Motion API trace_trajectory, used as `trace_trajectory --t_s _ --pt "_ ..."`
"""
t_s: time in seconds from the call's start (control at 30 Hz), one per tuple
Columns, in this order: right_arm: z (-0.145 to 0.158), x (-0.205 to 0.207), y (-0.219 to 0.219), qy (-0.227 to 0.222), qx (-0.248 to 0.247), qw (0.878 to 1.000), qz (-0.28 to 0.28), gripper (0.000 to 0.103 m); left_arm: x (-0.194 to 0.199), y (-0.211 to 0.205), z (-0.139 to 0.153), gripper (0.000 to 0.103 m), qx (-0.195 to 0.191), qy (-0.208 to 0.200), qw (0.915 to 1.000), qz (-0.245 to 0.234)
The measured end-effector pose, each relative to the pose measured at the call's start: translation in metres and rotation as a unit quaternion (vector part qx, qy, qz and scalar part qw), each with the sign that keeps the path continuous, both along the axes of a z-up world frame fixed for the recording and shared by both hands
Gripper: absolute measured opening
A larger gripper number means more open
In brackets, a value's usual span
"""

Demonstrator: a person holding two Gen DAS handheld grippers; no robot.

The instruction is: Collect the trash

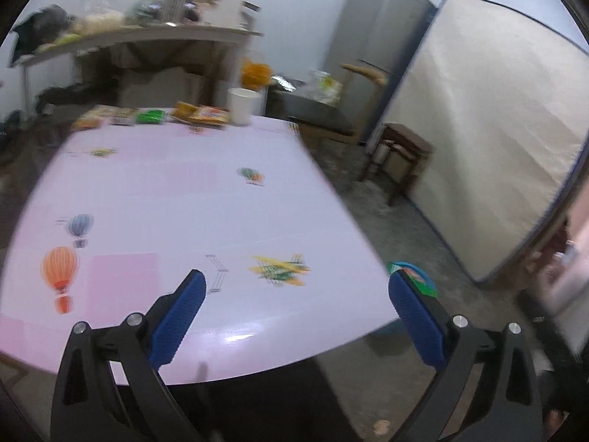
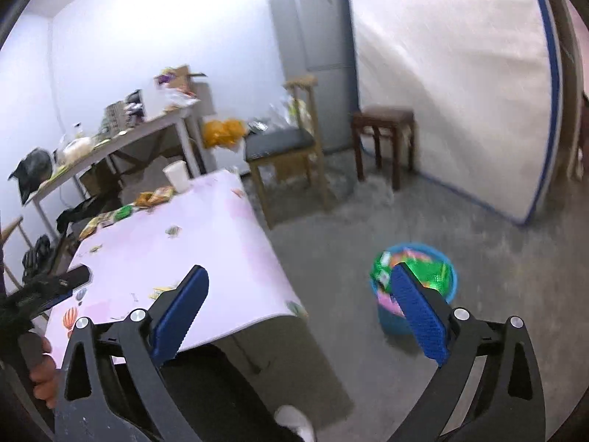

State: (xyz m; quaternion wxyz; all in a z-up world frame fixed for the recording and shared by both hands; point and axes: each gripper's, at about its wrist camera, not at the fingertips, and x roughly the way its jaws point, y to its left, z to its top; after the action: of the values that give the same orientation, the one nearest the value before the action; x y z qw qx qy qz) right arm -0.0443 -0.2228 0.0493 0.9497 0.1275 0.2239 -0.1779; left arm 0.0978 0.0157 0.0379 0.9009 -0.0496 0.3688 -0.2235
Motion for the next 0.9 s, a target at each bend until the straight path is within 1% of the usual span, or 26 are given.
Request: trace_trajectory --t_s 0.03,0.07,0.13,0.23,0.3,0.4,0.5,0.57,0.6,0.7,0.77,0.9 --pt "0.005 0.001 0.009 0.0 -0.015 1.0 0.003 0.095 -0.003 0.004 0.002 0.097 0.005 -0.011 0.9999 0.009" --pt "0.007 0.001 0.016 0.001 -0.027 1.0 0.009 0.095 -0.009 0.012 0.004 0.097 0.014 -0.031 0.9992 0.023" --pt "0.011 0.007 0.026 0.009 -0.04 0.999 0.02 0.095 -0.021 0.024 0.01 0.097 0.045 -0.073 0.9948 0.054" --pt "0.011 0.012 0.036 0.029 -0.049 0.998 0.023 0.095 -0.026 0.028 0.011 0.097 0.074 -0.101 0.9892 0.076" --pt "0.007 0.012 0.045 0.038 -0.075 0.996 0.016 0.095 -0.025 0.03 0.008 0.097 0.091 -0.09 0.9888 0.077" --pt "-0.007 0.013 0.056 0.067 -0.104 0.992 -0.007 0.095 -0.023 0.033 -0.003 0.097 0.103 -0.051 0.9899 0.083" --pt "-0.034 0.02 0.056 0.129 -0.109 0.986 -0.006 0.095 -0.02 0.04 -0.024 0.097 0.087 0.019 0.9915 0.095" --pt "-0.051 0.024 0.053 0.165 -0.101 0.981 -0.002 0.095 -0.019 0.041 -0.034 0.097 0.08 0.047 0.9908 0.098" --pt "-0.057 0.024 0.051 0.177 -0.098 0.979 -0.002 0.095 -0.02 0.041 -0.037 0.097 0.084 0.05 0.9901 0.101" --pt "-0.067 0.024 0.049 0.195 -0.09 0.977 -0.002 0.095 -0.025 0.035 -0.041 0.097 0.112 0.042 0.9876 0.102" --pt "-0.069 0.024 0.046 0.198 -0.086 0.976 -0.003 0.095 -0.027 0.028 -0.04 0.097 0.132 0.029 0.9858 0.1" --pt "-0.07 0.023 0.047 0.201 -0.081 0.976 -0.005 0.095 -0.032 0.023 -0.037 0.097 0.148 0.011 0.9832 0.106"
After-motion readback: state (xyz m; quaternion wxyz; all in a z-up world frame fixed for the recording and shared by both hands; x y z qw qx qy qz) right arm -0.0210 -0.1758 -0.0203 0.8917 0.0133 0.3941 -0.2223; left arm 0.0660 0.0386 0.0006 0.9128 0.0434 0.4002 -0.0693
